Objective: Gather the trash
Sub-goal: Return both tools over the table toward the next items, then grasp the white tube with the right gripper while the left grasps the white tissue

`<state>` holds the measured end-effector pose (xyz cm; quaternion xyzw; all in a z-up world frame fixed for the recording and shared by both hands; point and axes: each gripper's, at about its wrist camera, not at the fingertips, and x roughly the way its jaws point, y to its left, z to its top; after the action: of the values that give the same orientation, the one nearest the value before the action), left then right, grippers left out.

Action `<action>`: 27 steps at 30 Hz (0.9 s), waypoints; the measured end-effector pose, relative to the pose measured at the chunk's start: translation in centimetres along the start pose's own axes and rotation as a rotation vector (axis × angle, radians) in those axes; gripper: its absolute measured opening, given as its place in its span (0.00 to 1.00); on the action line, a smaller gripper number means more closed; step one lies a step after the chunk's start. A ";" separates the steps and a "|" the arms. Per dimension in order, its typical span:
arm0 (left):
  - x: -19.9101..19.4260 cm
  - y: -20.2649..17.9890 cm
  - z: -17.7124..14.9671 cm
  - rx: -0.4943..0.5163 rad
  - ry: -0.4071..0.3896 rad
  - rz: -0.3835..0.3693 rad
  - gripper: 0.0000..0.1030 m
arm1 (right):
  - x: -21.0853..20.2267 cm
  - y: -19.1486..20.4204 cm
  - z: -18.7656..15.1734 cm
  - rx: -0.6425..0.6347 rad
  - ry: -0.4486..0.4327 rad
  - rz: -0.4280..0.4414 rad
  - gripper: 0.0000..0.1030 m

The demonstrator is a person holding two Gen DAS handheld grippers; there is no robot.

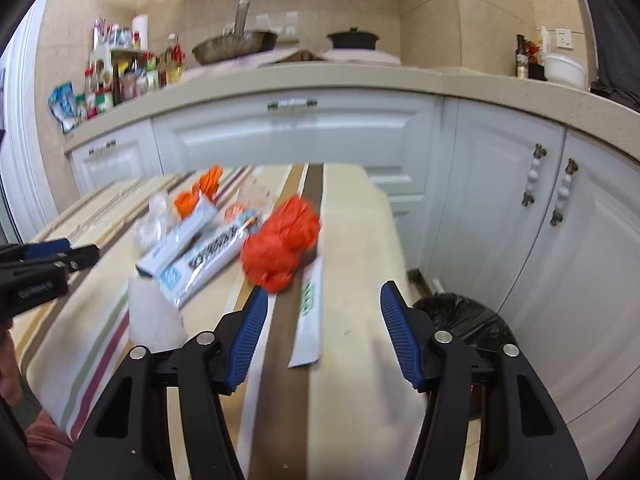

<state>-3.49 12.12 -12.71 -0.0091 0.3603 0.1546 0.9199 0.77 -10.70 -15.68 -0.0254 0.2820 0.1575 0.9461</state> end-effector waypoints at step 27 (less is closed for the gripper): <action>-0.4 -3.4 -1.5 0.023 0.023 -0.149 0.62 | -0.6 -1.0 -1.3 0.024 0.052 -0.035 0.15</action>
<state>-3.75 8.57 -13.85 -0.0269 0.3707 0.0816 0.9248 -0.13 -12.02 -16.50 -0.0230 0.3078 0.1366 0.9413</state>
